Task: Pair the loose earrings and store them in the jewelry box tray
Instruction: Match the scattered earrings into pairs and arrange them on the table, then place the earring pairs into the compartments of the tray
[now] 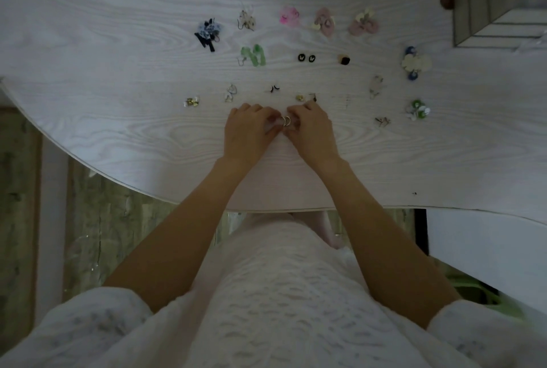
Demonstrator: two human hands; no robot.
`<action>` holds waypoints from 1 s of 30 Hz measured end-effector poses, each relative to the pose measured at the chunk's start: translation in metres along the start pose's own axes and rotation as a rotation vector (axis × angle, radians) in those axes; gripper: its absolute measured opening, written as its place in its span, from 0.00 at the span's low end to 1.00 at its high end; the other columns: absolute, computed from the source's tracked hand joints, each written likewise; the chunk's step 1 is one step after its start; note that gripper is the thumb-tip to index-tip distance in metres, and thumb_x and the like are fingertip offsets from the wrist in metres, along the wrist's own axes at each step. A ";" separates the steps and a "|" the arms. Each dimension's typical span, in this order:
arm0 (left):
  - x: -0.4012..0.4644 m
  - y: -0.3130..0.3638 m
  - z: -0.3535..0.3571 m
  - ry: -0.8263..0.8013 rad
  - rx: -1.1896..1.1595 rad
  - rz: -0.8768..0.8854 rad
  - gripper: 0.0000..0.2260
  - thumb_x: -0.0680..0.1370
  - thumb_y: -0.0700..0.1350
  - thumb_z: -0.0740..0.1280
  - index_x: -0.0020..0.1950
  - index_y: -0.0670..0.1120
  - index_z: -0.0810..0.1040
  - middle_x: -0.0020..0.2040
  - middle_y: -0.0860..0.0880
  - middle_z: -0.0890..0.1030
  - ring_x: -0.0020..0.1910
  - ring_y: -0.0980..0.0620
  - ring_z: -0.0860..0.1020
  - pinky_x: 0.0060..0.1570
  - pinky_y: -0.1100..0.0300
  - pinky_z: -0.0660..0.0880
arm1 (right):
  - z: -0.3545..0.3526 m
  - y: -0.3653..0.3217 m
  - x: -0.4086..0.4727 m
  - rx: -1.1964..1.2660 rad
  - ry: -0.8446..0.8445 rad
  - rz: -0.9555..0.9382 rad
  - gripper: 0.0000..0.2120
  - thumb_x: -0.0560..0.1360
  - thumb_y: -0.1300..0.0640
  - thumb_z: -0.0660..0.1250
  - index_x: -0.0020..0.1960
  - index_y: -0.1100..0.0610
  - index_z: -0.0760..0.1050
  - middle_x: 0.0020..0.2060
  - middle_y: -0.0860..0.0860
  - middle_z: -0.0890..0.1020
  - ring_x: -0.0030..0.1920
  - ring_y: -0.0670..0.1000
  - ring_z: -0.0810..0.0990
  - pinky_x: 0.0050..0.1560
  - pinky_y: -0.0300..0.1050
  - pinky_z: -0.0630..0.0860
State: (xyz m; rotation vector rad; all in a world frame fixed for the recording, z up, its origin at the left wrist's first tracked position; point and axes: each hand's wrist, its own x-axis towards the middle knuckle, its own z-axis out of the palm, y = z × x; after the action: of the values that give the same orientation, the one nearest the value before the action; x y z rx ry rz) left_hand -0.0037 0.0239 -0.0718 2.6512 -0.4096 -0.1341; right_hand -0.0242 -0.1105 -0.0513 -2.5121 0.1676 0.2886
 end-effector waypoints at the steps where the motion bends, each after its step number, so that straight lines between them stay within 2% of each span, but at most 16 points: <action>1: 0.000 0.000 -0.001 -0.005 0.004 0.008 0.11 0.74 0.53 0.67 0.50 0.48 0.81 0.43 0.46 0.82 0.44 0.44 0.76 0.44 0.55 0.65 | 0.001 0.000 -0.001 0.031 0.007 0.014 0.16 0.73 0.61 0.67 0.60 0.61 0.75 0.57 0.59 0.76 0.56 0.56 0.75 0.54 0.43 0.69; 6: 0.001 -0.001 -0.002 -0.035 -0.022 0.013 0.11 0.76 0.50 0.65 0.52 0.46 0.81 0.44 0.44 0.82 0.44 0.42 0.76 0.43 0.54 0.66 | 0.008 0.002 -0.003 0.137 0.059 0.043 0.14 0.72 0.64 0.66 0.58 0.62 0.76 0.52 0.60 0.78 0.51 0.57 0.78 0.54 0.45 0.73; 8: 0.001 0.001 -0.004 -0.046 -0.043 0.017 0.11 0.76 0.48 0.63 0.53 0.45 0.81 0.43 0.43 0.82 0.45 0.41 0.76 0.44 0.52 0.68 | 0.008 0.004 -0.004 0.156 0.055 0.039 0.14 0.73 0.63 0.66 0.59 0.62 0.76 0.51 0.59 0.79 0.51 0.57 0.78 0.55 0.47 0.73; 13: 0.000 0.010 -0.005 -0.120 -0.048 0.001 0.12 0.79 0.45 0.60 0.59 0.46 0.78 0.51 0.43 0.82 0.51 0.42 0.75 0.49 0.52 0.68 | -0.004 0.010 -0.010 0.098 -0.005 0.000 0.15 0.76 0.61 0.62 0.62 0.59 0.73 0.55 0.57 0.78 0.55 0.55 0.76 0.56 0.45 0.71; 17: -0.005 0.013 -0.011 -0.021 0.018 -0.010 0.11 0.78 0.43 0.61 0.57 0.45 0.79 0.48 0.44 0.82 0.48 0.43 0.76 0.46 0.53 0.70 | -0.032 0.020 -0.020 -0.088 -0.007 -0.110 0.16 0.79 0.54 0.59 0.65 0.57 0.70 0.59 0.55 0.76 0.59 0.55 0.74 0.55 0.48 0.71; 20: -0.003 0.027 -0.027 0.060 0.011 0.075 0.10 0.76 0.45 0.62 0.53 0.46 0.81 0.43 0.47 0.83 0.43 0.45 0.78 0.42 0.57 0.71 | -0.065 0.031 -0.026 -0.212 -0.025 -0.214 0.15 0.79 0.53 0.57 0.63 0.56 0.72 0.57 0.54 0.77 0.56 0.54 0.75 0.50 0.48 0.72; 25: 0.015 0.107 -0.039 0.007 -0.204 0.208 0.11 0.77 0.49 0.61 0.56 0.50 0.79 0.45 0.52 0.83 0.43 0.54 0.79 0.43 0.60 0.75 | -0.139 0.080 -0.045 -0.063 -0.062 -0.257 0.10 0.77 0.53 0.62 0.55 0.54 0.77 0.49 0.52 0.81 0.48 0.51 0.79 0.48 0.47 0.75; 27: 0.030 0.152 -0.029 -0.003 -0.305 0.213 0.10 0.77 0.48 0.62 0.57 0.51 0.78 0.46 0.53 0.83 0.42 0.57 0.79 0.44 0.63 0.76 | -0.169 0.109 -0.053 0.040 0.021 -0.216 0.10 0.77 0.54 0.63 0.55 0.55 0.78 0.48 0.52 0.82 0.46 0.49 0.79 0.48 0.44 0.75; 30: 0.060 0.219 -0.007 -0.066 -0.470 0.153 0.10 0.77 0.46 0.64 0.58 0.50 0.77 0.47 0.54 0.81 0.44 0.55 0.80 0.46 0.63 0.76 | -0.213 0.159 -0.057 0.197 0.192 -0.094 0.09 0.76 0.57 0.65 0.55 0.56 0.78 0.47 0.50 0.82 0.45 0.45 0.78 0.46 0.33 0.72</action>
State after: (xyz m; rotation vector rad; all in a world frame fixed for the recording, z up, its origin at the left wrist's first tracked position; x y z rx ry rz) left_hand -0.0028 -0.1782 0.0311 2.1507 -0.5279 -0.2387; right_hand -0.0729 -0.3599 0.0448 -2.3400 0.1462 -0.0086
